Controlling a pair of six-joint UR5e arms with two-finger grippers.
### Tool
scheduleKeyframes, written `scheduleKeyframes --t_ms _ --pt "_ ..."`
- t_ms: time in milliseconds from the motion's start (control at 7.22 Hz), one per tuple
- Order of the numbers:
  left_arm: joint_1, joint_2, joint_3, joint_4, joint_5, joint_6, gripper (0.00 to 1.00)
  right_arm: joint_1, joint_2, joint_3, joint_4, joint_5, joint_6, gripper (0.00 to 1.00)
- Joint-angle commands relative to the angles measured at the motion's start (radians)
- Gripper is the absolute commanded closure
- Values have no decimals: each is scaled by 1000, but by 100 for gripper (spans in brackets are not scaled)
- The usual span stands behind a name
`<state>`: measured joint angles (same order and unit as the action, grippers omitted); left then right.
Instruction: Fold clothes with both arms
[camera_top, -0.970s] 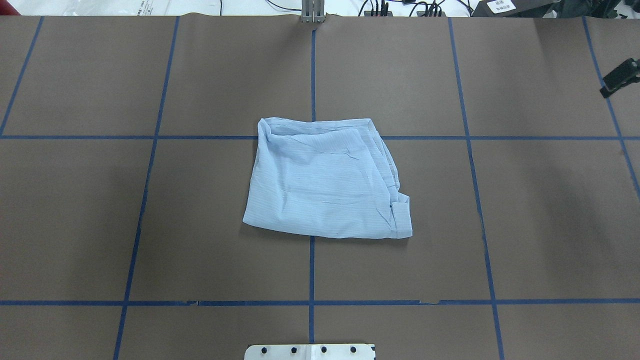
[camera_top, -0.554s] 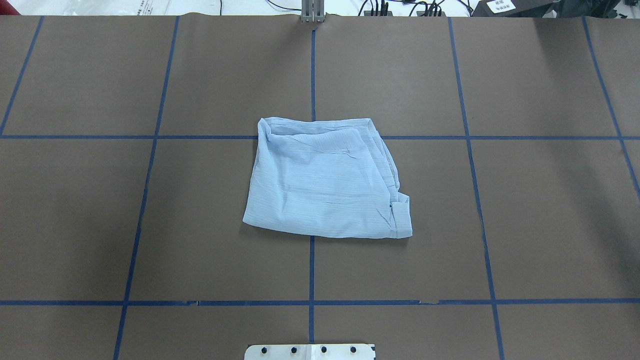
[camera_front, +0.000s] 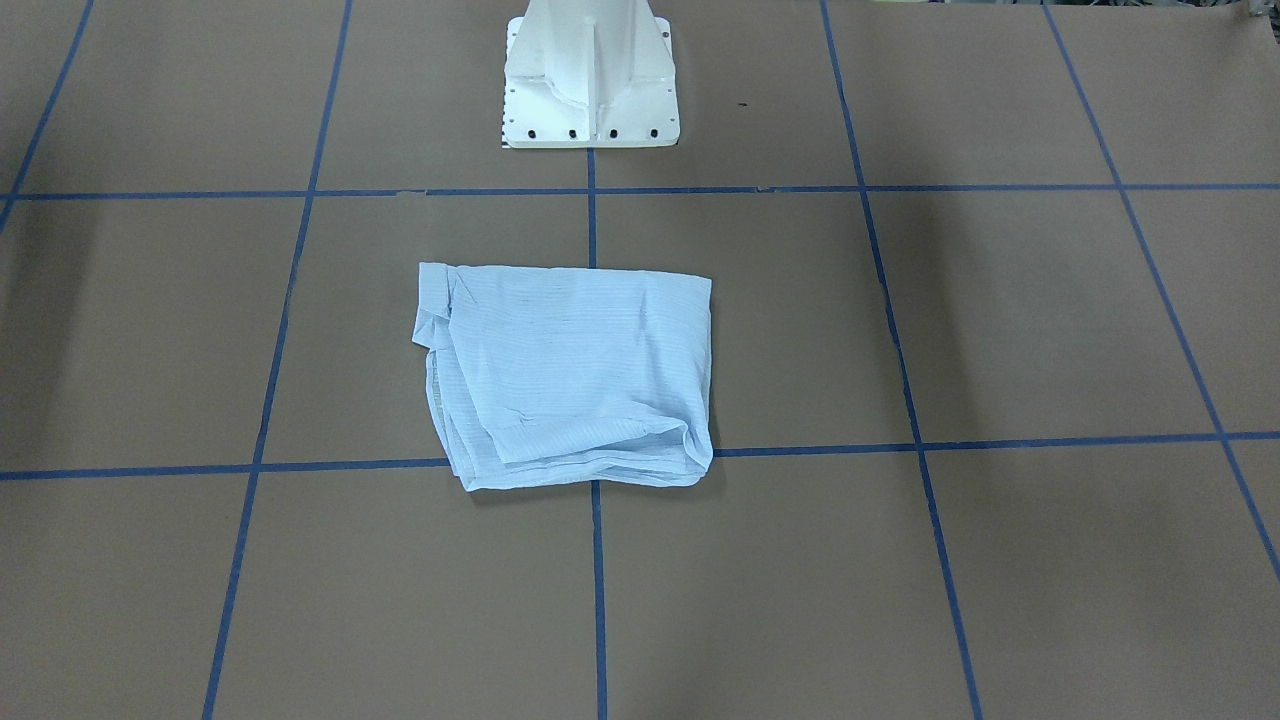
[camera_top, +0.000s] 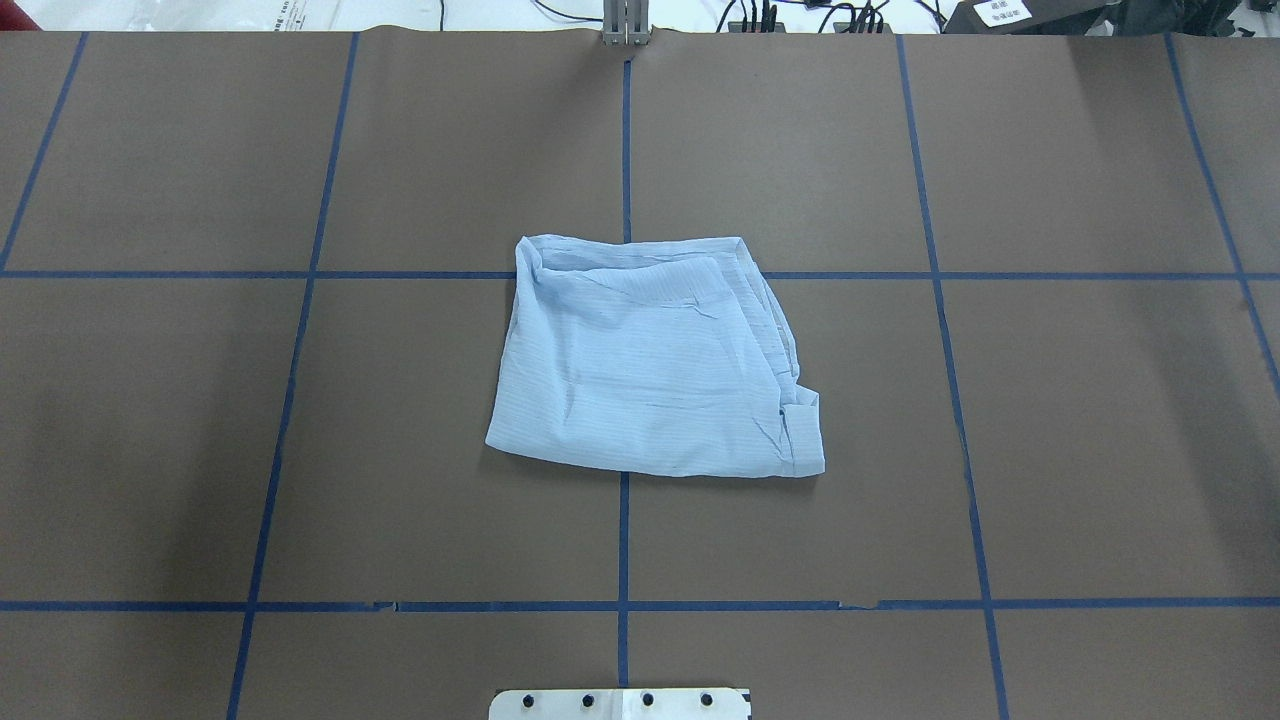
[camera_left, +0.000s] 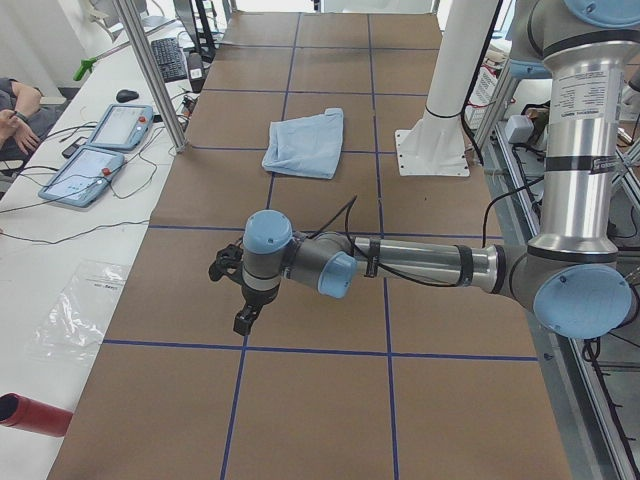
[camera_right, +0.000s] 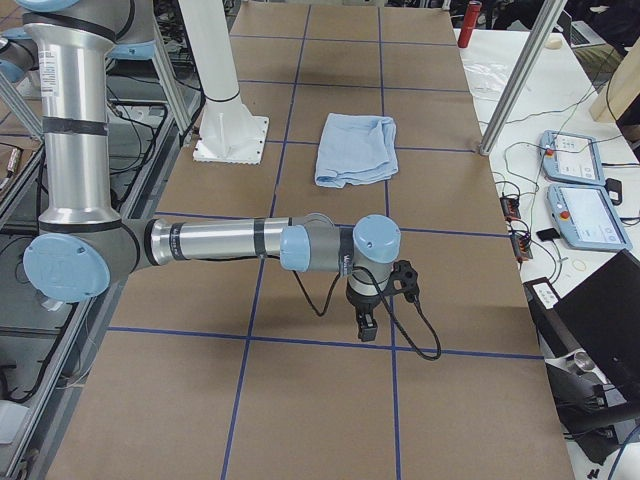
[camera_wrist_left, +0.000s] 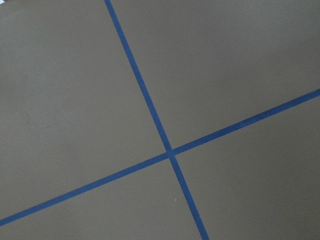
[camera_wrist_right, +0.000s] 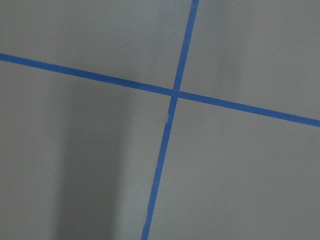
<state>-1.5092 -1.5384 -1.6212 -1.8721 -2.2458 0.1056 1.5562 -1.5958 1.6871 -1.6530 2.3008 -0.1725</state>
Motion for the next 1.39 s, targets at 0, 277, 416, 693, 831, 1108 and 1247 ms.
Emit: scheduleKeyframes --t_ms 0,277,416,693,831,1108,1247 --pt "-23 -6 -2 107 -4 -3 1 19 -3 -3 -11 3 10 0" --pt "-25 10 -45 230 -8 3 1 25 -7 -3 -11 5 83 0" --pt "-25 27 -33 229 -12 25 1 36 -12 -3 -13 17 85 0" --pt "-26 34 -31 229 -14 25 1 57 -36 -6 -13 35 87 0" --pt "-26 35 -31 229 -14 25 1 73 -53 -6 -11 40 88 0" --pt "-26 34 -34 228 -14 25 1 87 -94 -4 2 51 132 0" --pt "-26 34 -37 228 -14 25 1 87 -96 2 2 51 149 0"
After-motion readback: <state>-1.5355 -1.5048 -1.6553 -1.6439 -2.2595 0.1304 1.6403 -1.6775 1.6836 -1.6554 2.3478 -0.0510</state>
